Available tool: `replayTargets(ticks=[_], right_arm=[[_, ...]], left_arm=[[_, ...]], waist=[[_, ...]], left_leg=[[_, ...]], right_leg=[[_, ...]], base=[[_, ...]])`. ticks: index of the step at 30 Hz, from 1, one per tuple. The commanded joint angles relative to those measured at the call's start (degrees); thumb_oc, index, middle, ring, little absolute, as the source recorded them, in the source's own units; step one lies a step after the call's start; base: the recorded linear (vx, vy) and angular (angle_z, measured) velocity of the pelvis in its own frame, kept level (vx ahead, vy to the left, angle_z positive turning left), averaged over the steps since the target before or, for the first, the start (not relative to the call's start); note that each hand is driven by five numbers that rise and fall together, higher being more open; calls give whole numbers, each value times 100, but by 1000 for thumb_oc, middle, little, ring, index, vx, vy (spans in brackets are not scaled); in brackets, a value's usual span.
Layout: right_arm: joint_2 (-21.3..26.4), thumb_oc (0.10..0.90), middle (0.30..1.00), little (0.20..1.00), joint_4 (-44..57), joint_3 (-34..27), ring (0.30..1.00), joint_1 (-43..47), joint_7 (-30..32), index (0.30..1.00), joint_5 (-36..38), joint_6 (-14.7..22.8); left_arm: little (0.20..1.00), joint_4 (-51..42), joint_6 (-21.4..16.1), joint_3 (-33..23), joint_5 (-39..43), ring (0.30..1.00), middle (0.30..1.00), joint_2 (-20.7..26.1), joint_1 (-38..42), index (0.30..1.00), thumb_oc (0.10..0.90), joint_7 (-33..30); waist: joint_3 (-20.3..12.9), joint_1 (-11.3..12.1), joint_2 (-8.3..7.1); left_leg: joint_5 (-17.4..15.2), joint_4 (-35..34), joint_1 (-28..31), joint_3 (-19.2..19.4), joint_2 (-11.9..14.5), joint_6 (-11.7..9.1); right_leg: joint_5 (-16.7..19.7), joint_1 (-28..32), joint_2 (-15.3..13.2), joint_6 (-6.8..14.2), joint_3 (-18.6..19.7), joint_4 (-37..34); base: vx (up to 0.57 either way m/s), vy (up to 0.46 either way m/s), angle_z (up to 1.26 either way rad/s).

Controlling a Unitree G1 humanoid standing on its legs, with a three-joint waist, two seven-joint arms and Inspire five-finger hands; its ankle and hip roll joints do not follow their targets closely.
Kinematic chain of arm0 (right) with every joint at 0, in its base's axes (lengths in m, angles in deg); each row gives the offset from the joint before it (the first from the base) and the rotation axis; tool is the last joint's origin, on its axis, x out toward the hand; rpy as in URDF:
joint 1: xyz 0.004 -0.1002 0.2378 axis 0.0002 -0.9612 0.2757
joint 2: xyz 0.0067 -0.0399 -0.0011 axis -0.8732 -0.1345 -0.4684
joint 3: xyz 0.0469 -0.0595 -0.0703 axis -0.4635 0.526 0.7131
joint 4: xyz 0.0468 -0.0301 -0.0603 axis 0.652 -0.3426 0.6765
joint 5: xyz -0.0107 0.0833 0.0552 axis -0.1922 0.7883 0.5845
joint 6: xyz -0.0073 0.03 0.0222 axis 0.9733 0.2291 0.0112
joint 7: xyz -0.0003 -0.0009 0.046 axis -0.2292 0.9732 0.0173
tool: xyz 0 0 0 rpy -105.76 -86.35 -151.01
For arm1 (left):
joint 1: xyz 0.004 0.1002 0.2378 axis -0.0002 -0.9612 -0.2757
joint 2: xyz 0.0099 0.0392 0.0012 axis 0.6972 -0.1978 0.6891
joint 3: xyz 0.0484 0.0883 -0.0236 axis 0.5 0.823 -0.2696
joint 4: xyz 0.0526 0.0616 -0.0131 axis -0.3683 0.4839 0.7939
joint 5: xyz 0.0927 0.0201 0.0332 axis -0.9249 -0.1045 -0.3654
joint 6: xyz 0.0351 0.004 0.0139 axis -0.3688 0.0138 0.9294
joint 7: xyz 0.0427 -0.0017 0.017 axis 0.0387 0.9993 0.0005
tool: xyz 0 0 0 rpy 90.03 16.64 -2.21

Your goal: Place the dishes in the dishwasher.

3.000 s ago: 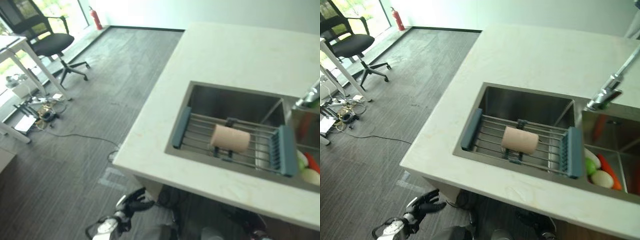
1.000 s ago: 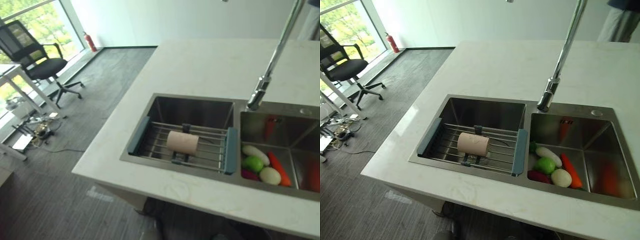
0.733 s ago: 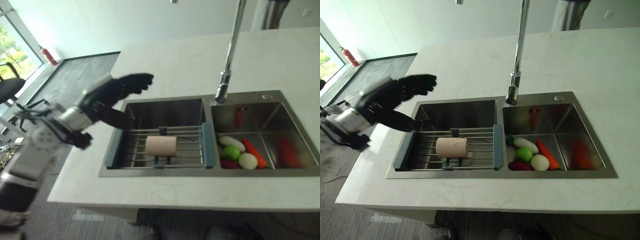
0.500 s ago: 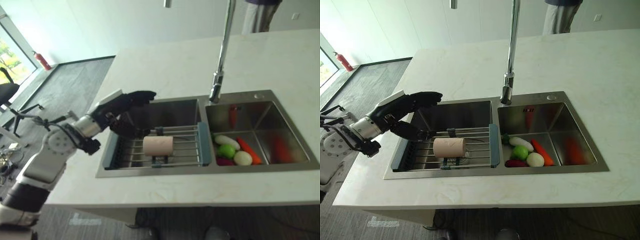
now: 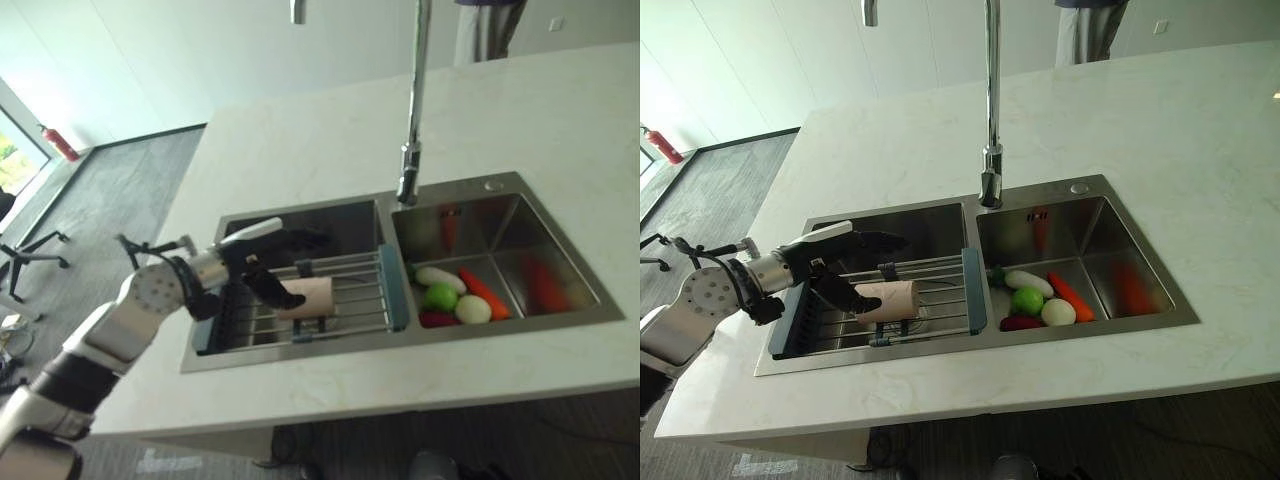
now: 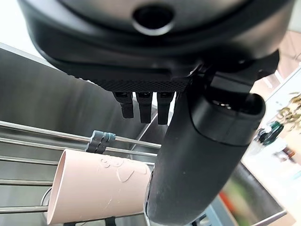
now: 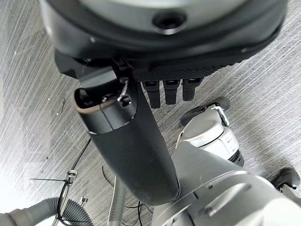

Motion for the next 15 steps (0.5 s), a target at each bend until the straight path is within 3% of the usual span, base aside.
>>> replayTargets(ticks=[1, 10, 15], right_arm=[[160, 800, 900, 900, 357, -89, 900, 28, 27, 900, 131, 204], [193, 800, 900, 900, 456, -151, 900, -116, -4, 900, 67, 210], [226, 800, 900, 900, 513, -181, 900, -165, -55, 900, 33, 247]], left_arm=[[900, 31, -201, -507, -295, 900, 900, 30, 876, 900, 800, -157], [900, 406, -302, -227, -711, 900, 900, -47, 928, 900, 800, -147], [900, 373, 10, -60, -821, 900, 900, -47, 950, 900, 800, 246]], waist=[[-4, -124, -19], [68, -280, 30], [131, -341, 77]], left_leg=[[-1270, 862, 109, 232, 48, 95], [-1302, 862, 116, 300, 7, 114], [-1299, 862, 109, 305, -20, 123]], right_leg=[[167, 299, -56, 676, 317, -650], [223, 196, -76, 717, 463, -650], [240, 150, -64, 731, 558, -650]], base=[[26, 16, -8], [24, 13, -9], [22, 20, -7]])
